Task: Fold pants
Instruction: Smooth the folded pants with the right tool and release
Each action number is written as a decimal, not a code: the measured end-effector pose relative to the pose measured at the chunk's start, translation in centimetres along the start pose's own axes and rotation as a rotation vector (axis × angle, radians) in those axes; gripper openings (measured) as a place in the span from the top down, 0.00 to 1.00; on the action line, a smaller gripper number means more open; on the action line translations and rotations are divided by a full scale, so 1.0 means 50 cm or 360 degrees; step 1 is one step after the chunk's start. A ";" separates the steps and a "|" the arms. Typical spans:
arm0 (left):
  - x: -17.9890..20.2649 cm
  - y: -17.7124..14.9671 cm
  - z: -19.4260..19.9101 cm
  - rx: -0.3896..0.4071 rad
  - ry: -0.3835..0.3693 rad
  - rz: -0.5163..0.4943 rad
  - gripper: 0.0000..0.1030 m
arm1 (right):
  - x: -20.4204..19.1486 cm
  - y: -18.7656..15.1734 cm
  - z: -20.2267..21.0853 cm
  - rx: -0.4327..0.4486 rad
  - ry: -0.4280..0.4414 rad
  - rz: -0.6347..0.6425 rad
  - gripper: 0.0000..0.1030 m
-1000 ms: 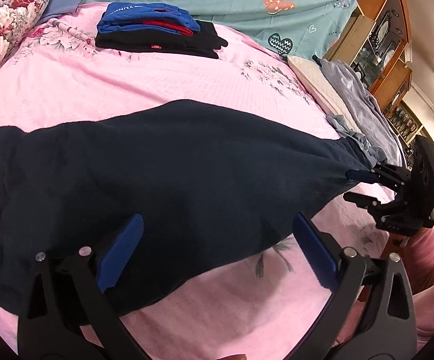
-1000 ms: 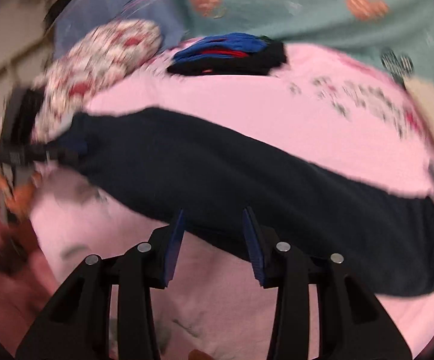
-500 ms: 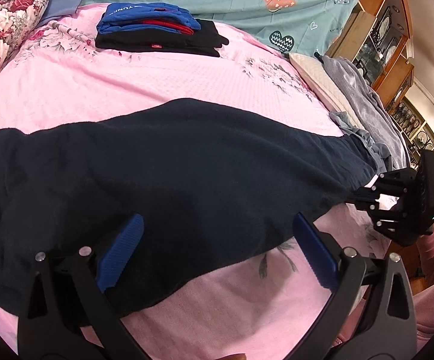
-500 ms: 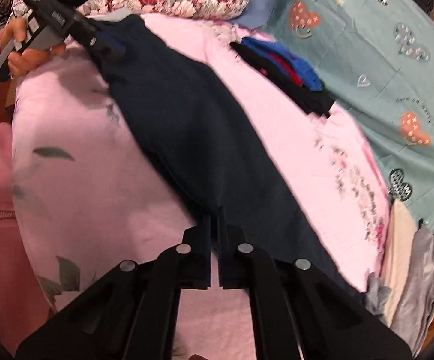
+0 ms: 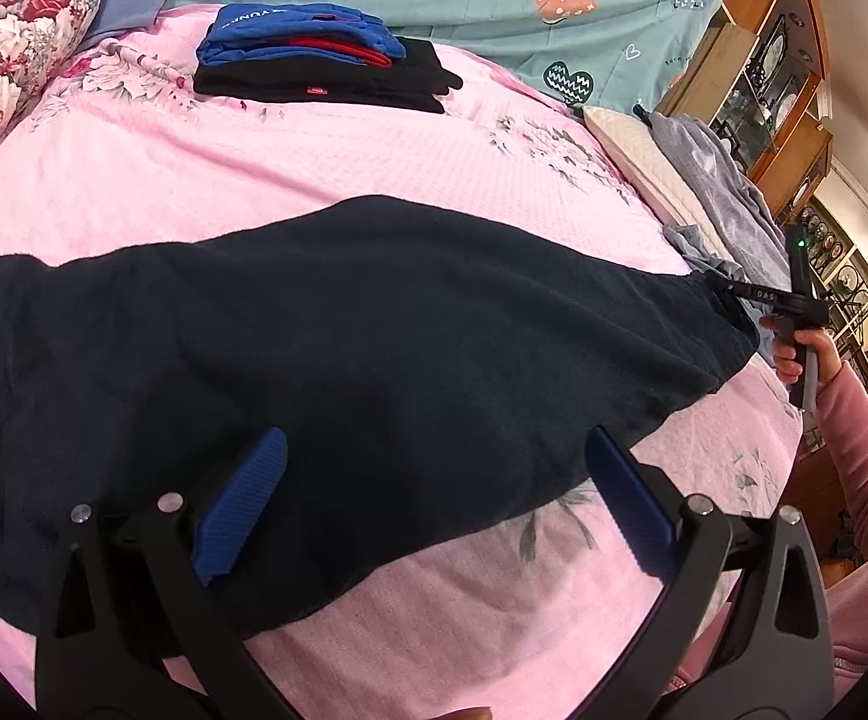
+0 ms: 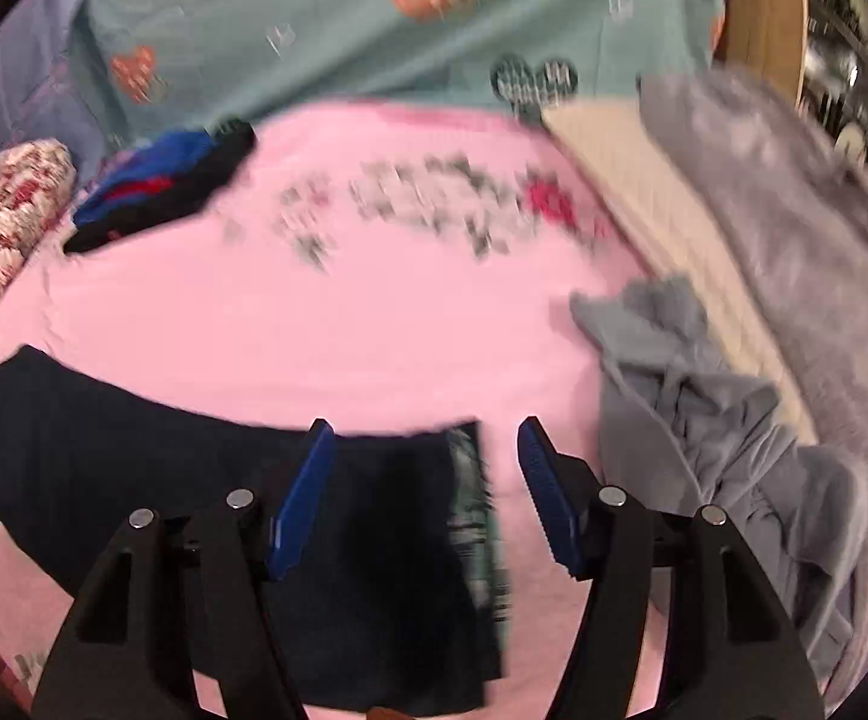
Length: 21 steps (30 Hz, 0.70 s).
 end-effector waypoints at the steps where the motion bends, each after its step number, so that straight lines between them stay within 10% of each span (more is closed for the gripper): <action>1: 0.001 -0.001 -0.001 -0.0002 0.0008 -0.0005 0.02 | 0.014 -0.006 -0.018 -0.0053 0.0012 -0.0026 0.38; 3: 0.001 -0.001 -0.002 -0.0010 0.0026 -0.0008 0.02 | 0.015 -0.030 -0.050 -0.0135 0.0112 -0.0054 0.38; 7: 0.007 0.011 0.000 -0.0002 0.0023 0.0045 0.02 | -0.035 -0.044 -0.056 -0.0169 0.0140 0.0050 0.86; 9: 0.020 0.016 -0.003 0.0009 -0.0050 0.0075 0.02 | -0.050 -0.016 -0.025 -0.0096 0.0034 0.0165 0.89; 12: 0.028 0.010 -0.023 -0.0041 0.0004 0.0038 0.02 | -0.036 0.029 0.003 0.0070 -0.0010 0.0212 0.89; 15: 0.031 0.005 -0.024 -0.0054 0.0040 -0.0003 0.02 | -0.007 0.007 -0.068 -0.0056 -0.0028 0.0200 0.86; 19: 0.037 0.011 -0.014 -0.0038 0.0103 -0.0022 0.02 | 0.032 0.005 -0.071 -0.0072 -0.0131 0.0071 0.43; 21: 0.065 0.028 -0.006 0.0010 0.0070 -0.0053 0.02 | 0.048 0.022 -0.025 0.0008 -0.0207 -0.0067 0.42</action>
Point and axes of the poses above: each gripper's, at about its wrist camera, not at the fingertips, and z roughly against the way its jaws point, x to its right, y to its top, the point moved 8 cm from there along -z, roughly the way its jaws point, and after that the axes turned 6 degrees about y, right-handed, at the moved point
